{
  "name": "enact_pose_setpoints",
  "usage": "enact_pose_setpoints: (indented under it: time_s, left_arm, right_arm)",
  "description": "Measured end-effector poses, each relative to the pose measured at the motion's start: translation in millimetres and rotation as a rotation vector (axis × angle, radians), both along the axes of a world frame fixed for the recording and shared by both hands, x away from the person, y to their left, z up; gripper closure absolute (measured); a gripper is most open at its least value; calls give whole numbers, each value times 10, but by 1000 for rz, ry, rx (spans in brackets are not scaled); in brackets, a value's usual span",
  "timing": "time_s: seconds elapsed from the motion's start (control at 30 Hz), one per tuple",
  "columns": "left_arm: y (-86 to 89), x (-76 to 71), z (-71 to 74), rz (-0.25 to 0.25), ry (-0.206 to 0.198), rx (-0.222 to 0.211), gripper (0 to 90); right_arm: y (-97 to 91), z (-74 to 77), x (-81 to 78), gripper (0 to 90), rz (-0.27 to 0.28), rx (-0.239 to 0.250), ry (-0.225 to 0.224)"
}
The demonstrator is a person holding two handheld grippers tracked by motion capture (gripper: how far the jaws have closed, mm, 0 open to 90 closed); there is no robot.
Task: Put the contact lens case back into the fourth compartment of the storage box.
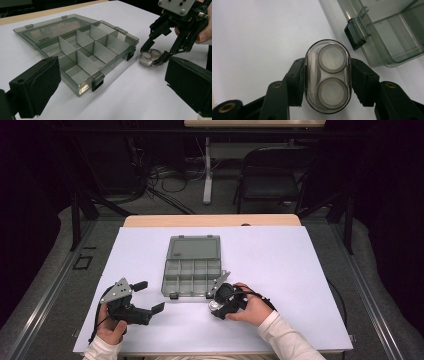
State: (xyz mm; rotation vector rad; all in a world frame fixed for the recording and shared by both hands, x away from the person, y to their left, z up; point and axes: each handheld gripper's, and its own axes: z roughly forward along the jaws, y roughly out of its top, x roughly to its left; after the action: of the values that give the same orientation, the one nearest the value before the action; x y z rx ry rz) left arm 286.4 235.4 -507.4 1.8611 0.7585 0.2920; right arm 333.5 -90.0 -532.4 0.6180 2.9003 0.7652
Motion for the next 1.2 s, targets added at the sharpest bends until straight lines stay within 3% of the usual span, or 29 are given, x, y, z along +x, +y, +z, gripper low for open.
enact_pose_setpoints:
  time_s: [0.47,0.87,1.2]
  left_arm:
    - [3,-1,3,0,0,2,7]
    - [4,-1,3,3,-1,-3,7]
    - [5,-2,4,3,-2,-5,7]
  right_arm:
    - [-37,77,5,487,-37,19,-13]
    - [-42,168,17,487,-78,6,-1]
    - [-22,275,53,487,-91,7,-20]
